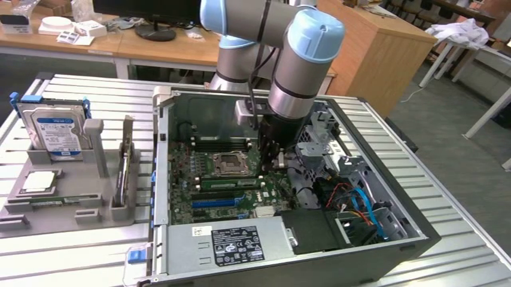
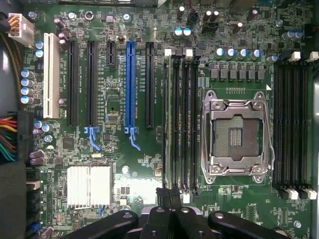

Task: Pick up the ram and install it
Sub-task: 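Press down the ram until it locks into place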

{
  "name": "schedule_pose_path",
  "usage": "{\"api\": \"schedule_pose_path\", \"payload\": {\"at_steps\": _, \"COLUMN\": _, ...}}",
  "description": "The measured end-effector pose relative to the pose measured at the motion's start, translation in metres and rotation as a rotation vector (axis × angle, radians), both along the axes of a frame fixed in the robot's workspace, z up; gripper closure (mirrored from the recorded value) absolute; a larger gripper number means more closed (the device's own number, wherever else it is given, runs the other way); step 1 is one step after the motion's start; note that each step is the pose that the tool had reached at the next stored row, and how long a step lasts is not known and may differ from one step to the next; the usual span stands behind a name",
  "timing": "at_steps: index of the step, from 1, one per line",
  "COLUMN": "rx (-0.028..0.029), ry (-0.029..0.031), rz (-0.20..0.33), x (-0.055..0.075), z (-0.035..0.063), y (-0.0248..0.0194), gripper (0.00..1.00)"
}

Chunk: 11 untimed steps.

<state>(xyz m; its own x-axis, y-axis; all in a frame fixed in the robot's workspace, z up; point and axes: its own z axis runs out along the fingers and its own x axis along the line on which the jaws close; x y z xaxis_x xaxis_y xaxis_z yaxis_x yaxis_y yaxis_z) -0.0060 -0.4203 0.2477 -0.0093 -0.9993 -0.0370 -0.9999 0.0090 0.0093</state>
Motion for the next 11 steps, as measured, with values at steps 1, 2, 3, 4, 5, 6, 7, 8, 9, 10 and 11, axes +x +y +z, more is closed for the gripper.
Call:
{"api": "schedule_pose_path", "payload": {"at_steps": 1, "rx": 0.0001, "ry": 0.0000, "rz": 0.000, "x": 0.0000, "z": -0.0005, "y": 0.0000, "gripper": 0.89}}
{"api": "schedule_pose_path", "payload": {"at_steps": 2, "rx": 0.0001, "ry": -0.0001, "rz": 0.000, "x": 0.0000, "z": -0.0011, "y": 0.0000, "gripper": 0.89}}
{"api": "schedule_pose_path", "payload": {"at_steps": 3, "rx": 0.0000, "ry": 0.0000, "rz": 0.000, "x": 0.0000, "z": -0.0015, "y": 0.0000, "gripper": 0.89}}
{"api": "schedule_pose_path", "payload": {"at_steps": 4, "rx": 0.0000, "ry": 0.0000, "rz": 0.000, "x": 0.0000, "z": -0.0019, "y": 0.0000, "gripper": 0.89}}
{"api": "schedule_pose_path", "payload": {"at_steps": 5, "rx": 0.0001, "ry": -0.0001, "rz": 0.000, "x": 0.0000, "z": -0.0024, "y": 0.0000, "gripper": 0.89}}
{"api": "schedule_pose_path", "payload": {"at_steps": 6, "rx": 0.0001, "ry": -0.0001, "rz": 0.000, "x": 0.0000, "z": -0.0029, "y": 0.0000, "gripper": 0.89}}
{"api": "schedule_pose_path", "payload": {"at_steps": 7, "rx": 0.0001, "ry": -0.0001, "rz": 0.000, "x": 0.0000, "z": -0.0034, "y": 0.0000, "gripper": 0.89}}
{"api": "schedule_pose_path", "payload": {"at_steps": 8, "rx": 0.0000, "ry": -0.0001, "rz": 0.000, "x": 0.0000, "z": -0.0039, "y": 0.0000, "gripper": 0.89}}
{"api": "schedule_pose_path", "payload": {"at_steps": 9, "rx": 0.0000, "ry": 0.0000, "rz": 0.000, "x": 0.0000, "z": -0.0043, "y": 0.0000, "gripper": 0.89}}
{"api": "schedule_pose_path", "payload": {"at_steps": 10, "rx": 0.0000, "ry": 0.0000, "rz": 0.000, "x": 0.0000, "z": -0.0047, "y": 0.0000, "gripper": 0.89}}
{"api": "schedule_pose_path", "payload": {"at_steps": 11, "rx": -0.0001, "ry": 0.0000, "rz": 0.000, "x": 0.0000, "z": -0.0049, "y": 0.0000, "gripper": 0.89}}
